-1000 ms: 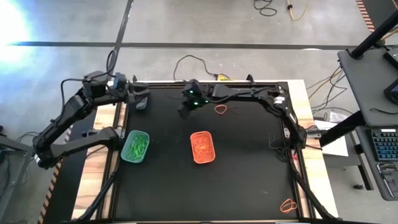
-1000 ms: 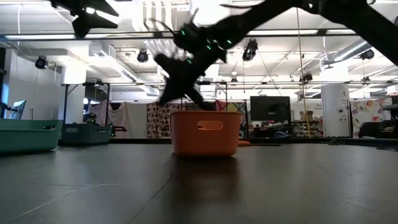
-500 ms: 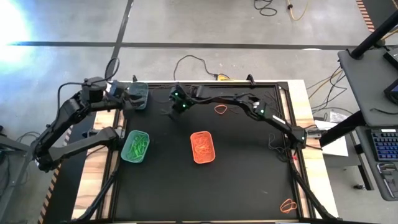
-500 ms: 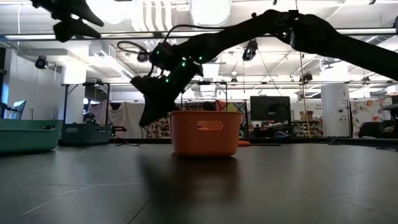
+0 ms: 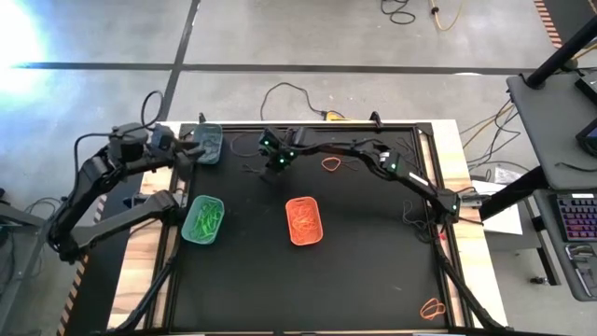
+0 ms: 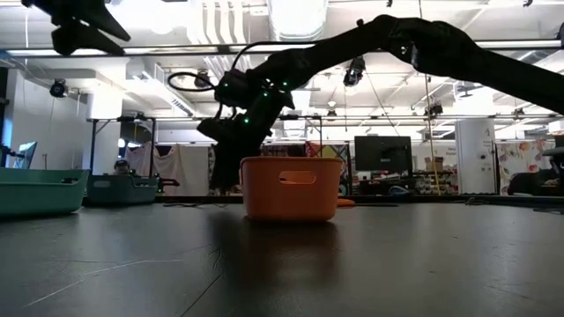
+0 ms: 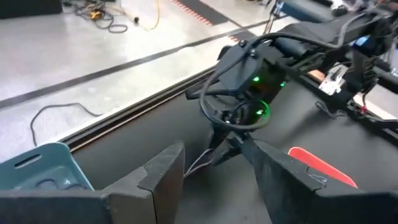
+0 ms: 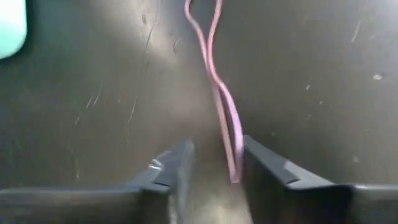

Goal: Sort rubber bands into baskets
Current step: Move the purple rubber band, then put the purple rubber band into the sky blue bin

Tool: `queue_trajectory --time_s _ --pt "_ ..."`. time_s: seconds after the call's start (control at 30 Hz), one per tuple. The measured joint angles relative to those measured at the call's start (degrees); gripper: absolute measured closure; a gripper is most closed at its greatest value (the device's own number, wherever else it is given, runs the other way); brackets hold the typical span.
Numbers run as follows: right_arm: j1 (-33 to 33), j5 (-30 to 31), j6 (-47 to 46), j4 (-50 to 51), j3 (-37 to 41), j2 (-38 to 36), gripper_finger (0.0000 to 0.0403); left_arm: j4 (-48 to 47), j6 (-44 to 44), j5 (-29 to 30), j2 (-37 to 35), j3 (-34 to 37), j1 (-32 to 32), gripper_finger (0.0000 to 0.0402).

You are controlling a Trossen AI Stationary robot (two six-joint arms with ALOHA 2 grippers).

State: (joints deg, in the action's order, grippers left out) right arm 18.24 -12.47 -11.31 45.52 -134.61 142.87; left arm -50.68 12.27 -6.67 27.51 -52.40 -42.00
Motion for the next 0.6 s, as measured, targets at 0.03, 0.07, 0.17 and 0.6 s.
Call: queue_trajectory --time_s 0.03,0.07,0.17,0.6 --pt "-0.07 0.01 0.09 0.43 -0.02 -0.04 0.0263 0.30 0.03 0.08 0.54 0.36 0.00 0.0227" --pt "-0.11 0.00 0.53 1.30 -0.12 -0.27 0.0248 0.81 0.09 0.07 1.16 0.88 0.02 0.0224" --pt "-0.26 0.56 2.47 3.61 -0.15 -2.21 0.0210 3.94 0.22 0.12 2.83 3.84 0.02 0.0212" --pt "-0.11 8.84 16.60 13.79 -0.31 -20.03 0.0137 20.24 -1.07 1.71 5.20 21.87 3.50 0.0135"
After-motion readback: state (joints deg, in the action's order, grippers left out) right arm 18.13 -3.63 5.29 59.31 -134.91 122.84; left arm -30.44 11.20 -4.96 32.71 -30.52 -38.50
